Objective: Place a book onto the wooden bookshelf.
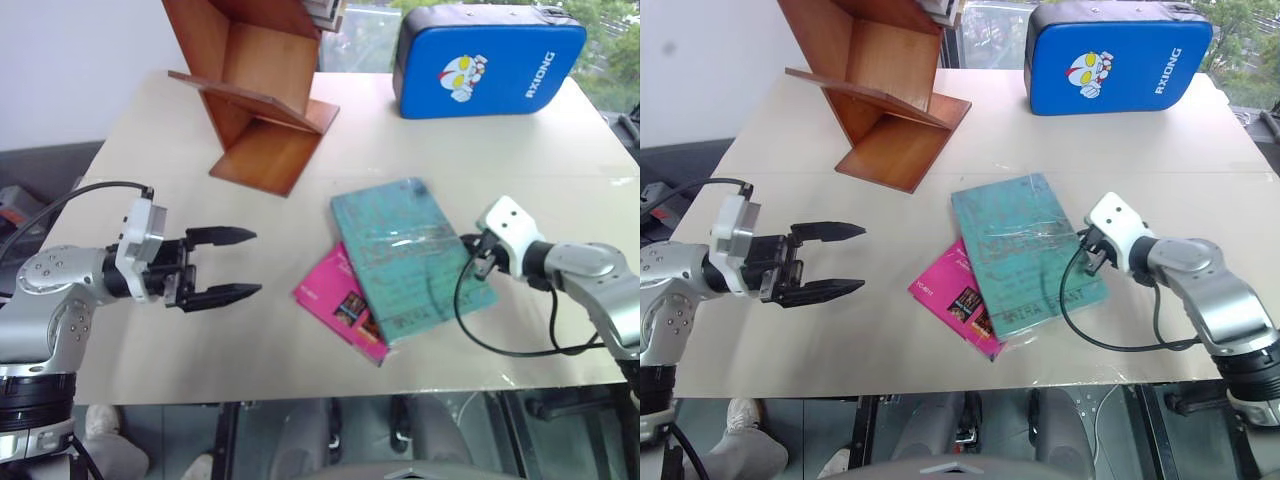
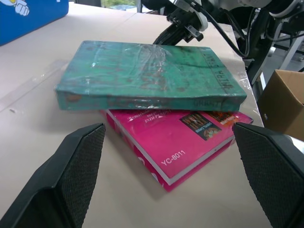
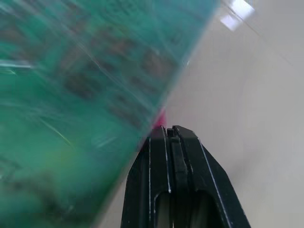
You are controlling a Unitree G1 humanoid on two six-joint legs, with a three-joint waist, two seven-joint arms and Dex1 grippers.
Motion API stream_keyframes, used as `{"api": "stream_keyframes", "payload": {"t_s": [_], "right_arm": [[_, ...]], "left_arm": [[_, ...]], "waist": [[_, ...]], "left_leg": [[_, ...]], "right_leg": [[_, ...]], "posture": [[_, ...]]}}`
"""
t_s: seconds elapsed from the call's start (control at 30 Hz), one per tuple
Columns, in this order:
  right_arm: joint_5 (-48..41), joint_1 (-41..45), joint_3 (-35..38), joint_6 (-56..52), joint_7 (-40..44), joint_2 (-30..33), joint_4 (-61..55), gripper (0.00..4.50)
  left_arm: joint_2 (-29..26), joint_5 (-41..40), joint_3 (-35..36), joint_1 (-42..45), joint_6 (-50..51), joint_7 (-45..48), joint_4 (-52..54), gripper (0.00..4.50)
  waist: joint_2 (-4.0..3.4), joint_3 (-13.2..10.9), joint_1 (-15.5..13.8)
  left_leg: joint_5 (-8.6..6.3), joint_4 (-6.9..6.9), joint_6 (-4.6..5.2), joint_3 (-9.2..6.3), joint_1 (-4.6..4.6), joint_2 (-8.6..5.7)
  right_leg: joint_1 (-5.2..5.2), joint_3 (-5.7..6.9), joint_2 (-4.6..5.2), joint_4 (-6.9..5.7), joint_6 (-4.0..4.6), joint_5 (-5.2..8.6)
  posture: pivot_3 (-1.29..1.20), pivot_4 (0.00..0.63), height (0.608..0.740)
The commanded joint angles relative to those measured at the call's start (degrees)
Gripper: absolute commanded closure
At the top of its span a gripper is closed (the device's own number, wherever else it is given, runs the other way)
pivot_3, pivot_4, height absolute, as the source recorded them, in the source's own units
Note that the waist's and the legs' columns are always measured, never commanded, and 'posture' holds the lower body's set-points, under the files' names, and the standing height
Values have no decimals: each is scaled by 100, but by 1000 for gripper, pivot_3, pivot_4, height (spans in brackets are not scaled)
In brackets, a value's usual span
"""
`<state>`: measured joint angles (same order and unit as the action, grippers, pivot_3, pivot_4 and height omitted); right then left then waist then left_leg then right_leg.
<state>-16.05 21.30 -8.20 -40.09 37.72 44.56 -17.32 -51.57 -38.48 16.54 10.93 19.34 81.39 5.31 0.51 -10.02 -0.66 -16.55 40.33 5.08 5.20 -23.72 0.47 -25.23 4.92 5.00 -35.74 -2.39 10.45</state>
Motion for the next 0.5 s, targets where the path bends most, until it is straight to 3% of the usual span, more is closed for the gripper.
{"api": "stream_keyframes", "payload": {"t_s": [0.03,0.5], "right_arm": [[98,203,-73,-88,-74,-191,-284,4391],[283,561,-506,-1095,-843,-1479,-771,4391]], "left_arm": [[-7,-78,177,-58,-39,-20,35,0],[2,-51,67,-213,273,-198,-147,0]], "waist": [[0,0,10],[-1,0,85]], "left_leg": [[1,0,-1,1,0,0],[2,-1,-5,0,1,1]], "right_leg": [[-1,-1,0,-1,5,-3],[-3,1,-2,-7,13,-7]], "posture": [[0,150,738],[0,150,738]]}}
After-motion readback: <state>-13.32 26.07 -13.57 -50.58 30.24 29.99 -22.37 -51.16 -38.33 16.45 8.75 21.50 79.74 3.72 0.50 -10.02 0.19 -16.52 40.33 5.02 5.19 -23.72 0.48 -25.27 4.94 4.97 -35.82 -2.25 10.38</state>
